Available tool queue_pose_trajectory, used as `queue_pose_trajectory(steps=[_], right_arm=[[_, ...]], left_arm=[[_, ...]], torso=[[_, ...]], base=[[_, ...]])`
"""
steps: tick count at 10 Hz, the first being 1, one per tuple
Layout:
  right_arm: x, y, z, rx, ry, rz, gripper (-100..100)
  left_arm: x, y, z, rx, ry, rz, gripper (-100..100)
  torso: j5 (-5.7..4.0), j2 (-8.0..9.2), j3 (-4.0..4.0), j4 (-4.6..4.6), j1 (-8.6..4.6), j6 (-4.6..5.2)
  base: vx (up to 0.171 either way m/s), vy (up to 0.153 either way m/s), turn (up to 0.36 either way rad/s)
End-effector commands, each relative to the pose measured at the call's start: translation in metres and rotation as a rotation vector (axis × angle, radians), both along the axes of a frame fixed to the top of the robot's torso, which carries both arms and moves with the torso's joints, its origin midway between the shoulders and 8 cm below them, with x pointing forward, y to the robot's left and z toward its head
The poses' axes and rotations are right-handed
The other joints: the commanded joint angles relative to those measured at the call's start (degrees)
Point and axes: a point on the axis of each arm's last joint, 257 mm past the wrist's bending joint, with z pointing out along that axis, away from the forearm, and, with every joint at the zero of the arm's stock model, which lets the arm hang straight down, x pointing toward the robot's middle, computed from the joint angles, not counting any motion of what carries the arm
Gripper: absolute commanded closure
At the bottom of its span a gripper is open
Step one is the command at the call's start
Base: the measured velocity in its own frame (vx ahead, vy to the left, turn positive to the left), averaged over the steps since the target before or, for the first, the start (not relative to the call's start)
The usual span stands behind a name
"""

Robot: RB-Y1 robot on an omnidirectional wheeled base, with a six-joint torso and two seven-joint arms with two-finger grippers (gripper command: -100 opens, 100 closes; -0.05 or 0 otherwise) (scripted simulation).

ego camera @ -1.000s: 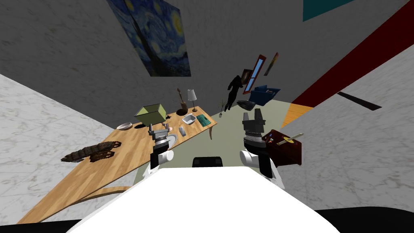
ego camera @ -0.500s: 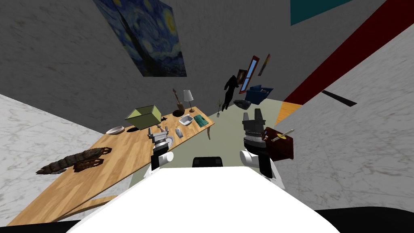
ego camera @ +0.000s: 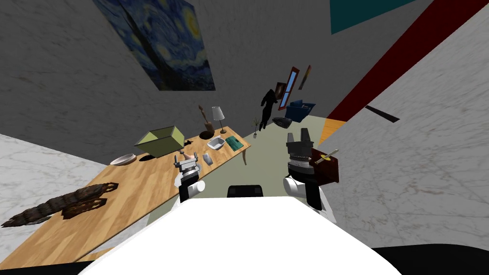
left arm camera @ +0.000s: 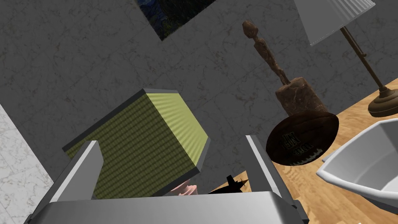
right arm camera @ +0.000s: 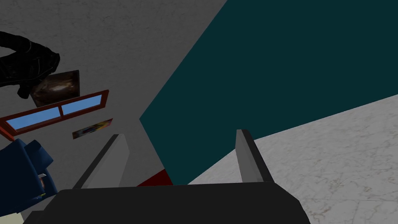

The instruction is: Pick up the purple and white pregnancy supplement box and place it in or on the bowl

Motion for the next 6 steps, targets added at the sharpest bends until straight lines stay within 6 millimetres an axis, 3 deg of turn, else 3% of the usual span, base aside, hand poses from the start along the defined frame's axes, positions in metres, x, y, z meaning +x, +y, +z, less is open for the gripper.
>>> queue_pose_trajectory(steps=[1, 6], right_arm=[[0.000, 0.000, 0.000, 0.000, 0.000, 0.000, 0], [0.000, 0.000, 0.000, 0.000, 0.000, 0.000, 0]], left_arm=[[-0.007, 0.012, -0.009, -0.050, -0.028, 0.013, -100], [-0.026, 0.035, -0.048, -0.145, -0.028, 0.054, -100]], torso=[[0.00, 0.00, 0.00, 0.00, 0.00, 0.00], [0.00, -0.02, -0.01, 0.00, 0.02, -0.01]], base=[[0.033, -0.017, -0.168], [0.024, -0.011, -0.106]])
